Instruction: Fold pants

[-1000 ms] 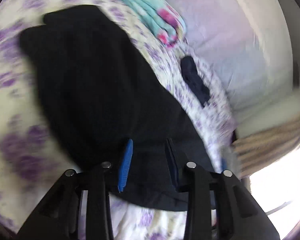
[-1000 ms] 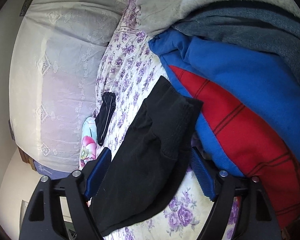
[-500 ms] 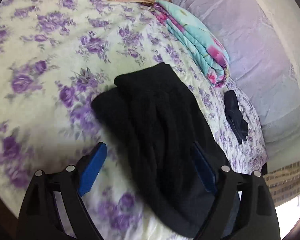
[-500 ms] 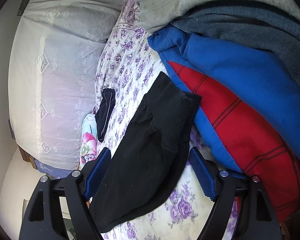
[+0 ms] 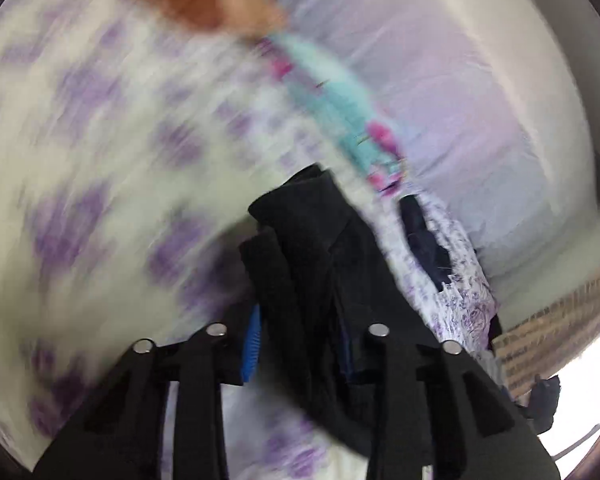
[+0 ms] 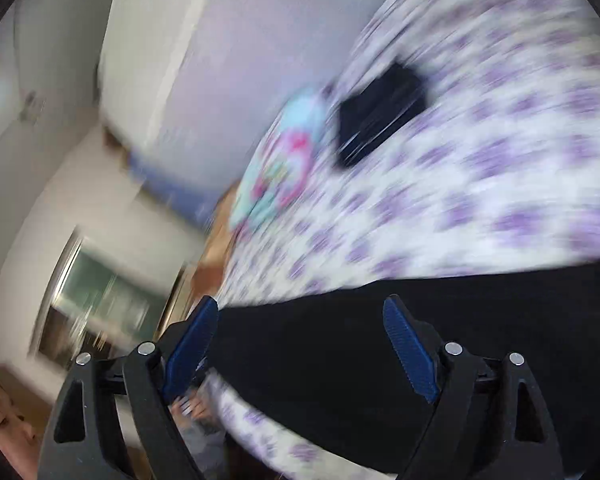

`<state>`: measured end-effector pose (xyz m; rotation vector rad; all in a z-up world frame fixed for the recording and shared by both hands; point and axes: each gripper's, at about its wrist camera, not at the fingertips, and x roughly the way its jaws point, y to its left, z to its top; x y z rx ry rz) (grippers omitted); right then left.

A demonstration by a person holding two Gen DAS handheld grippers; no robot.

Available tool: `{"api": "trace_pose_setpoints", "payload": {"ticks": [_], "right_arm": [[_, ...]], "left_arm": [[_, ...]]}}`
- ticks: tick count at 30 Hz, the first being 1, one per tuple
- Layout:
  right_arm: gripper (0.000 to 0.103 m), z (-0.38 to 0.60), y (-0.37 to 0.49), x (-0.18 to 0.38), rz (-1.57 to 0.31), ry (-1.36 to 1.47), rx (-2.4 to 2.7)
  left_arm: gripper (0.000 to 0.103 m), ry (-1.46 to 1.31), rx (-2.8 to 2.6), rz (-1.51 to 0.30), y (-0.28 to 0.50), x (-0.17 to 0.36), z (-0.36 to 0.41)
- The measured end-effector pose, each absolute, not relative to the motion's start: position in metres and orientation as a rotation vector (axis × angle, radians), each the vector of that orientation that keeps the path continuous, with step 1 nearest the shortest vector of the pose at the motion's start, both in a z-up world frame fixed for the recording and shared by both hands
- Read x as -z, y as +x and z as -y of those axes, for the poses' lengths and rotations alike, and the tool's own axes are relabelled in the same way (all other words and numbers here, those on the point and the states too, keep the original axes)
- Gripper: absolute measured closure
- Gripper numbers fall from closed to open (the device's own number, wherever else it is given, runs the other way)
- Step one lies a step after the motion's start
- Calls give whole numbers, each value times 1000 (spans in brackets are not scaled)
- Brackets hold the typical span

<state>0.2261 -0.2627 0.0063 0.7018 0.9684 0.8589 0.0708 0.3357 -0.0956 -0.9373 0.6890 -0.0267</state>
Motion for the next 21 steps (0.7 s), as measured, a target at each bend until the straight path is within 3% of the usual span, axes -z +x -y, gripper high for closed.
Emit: {"api": "trace_pose_setpoints", "payload": {"ticks": [1, 2, 4, 8, 10, 12, 18, 21], "right_arm": [[18, 231, 247, -3, -1041, 662, -925], [18, 203, 267, 1, -1103, 623, -972], [18, 152, 308, 10, -1218, 560, -1029], [18, 98, 356, 32, -1371, 469, -1068], [18, 88, 360, 49, -1448, 420, -1061], [18, 79, 363, 65, -1540, 397, -1078], [15, 50, 338, 67, -1656, 387, -1358], [8, 32, 332, 57, -1622, 434, -1478]], "left_arm": [[78, -968, 66, -669, 64, 103, -339], [77, -948, 74, -659, 59, 99, -338], [66, -915, -3, -666, 51, 85, -332], [57, -780, -94, -579, 32, 40, -315], [35, -742, -28, -535, 32, 17, -300], [25, -731, 80, -554, 46, 11, -281], [26, -526, 244, -787, 111, 44, -183], [25, -470, 221, -783, 113, 51, -176]]}}
